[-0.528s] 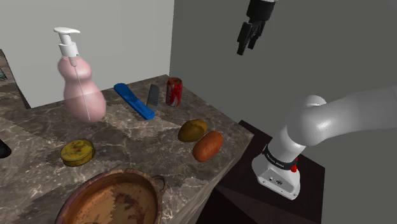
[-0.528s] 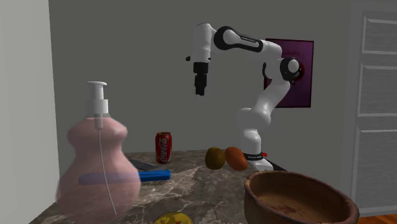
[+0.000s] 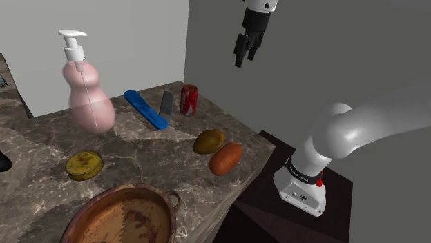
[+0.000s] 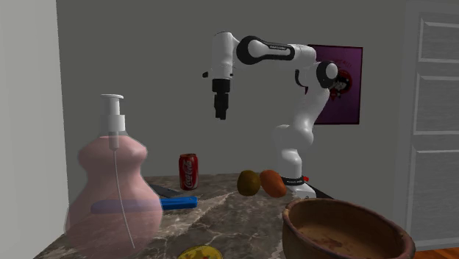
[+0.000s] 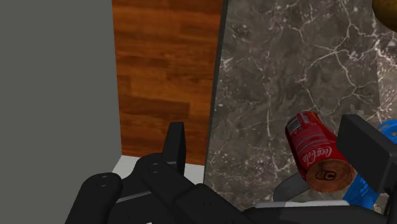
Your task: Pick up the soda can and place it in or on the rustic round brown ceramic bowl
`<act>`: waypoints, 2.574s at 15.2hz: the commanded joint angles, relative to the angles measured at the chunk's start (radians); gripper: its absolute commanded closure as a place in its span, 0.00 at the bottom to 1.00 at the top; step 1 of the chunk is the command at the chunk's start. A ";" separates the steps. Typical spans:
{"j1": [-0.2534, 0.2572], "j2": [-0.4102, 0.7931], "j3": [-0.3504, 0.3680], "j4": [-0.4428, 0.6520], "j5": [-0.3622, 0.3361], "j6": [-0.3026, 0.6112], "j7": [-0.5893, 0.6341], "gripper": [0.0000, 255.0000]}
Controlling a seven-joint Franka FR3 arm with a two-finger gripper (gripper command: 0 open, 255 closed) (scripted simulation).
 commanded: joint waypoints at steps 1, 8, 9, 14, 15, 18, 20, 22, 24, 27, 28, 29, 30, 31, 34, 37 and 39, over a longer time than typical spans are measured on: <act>0.009 0.056 0.014 -0.001 0.012 0.056 0.010 0.00; 0.036 0.279 0.066 0.064 0.041 0.208 0.043 0.00; 0.039 0.312 0.073 0.078 0.043 0.227 0.047 0.00; 0.058 0.484 0.108 0.165 0.044 0.308 0.072 0.00; 0.062 0.520 0.114 0.186 0.042 0.322 0.078 0.00; 0.066 0.552 0.119 0.182 0.039 0.357 0.083 0.00; 0.066 0.560 0.120 0.163 0.037 0.384 0.084 0.00; 0.066 0.569 0.120 0.146 0.035 0.410 0.085 0.00; 0.066 0.577 0.121 0.132 0.034 0.431 0.087 0.00; 0.066 0.577 0.121 0.132 0.034 0.431 0.087 0.00; 0.066 0.577 0.121 0.132 0.034 0.431 0.087 0.00; 0.066 0.577 0.121 0.132 0.034 0.431 0.087 0.00; 0.066 0.577 0.121 0.132 0.034 0.431 0.087 0.00; 0.066 0.577 0.121 0.132 0.034 0.431 0.087 0.00; 0.066 0.577 0.121 0.132 0.034 0.431 0.087 1.00; 0.066 0.577 0.121 0.133 0.034 0.431 0.087 1.00; 0.066 0.577 0.121 0.133 0.034 0.431 0.087 1.00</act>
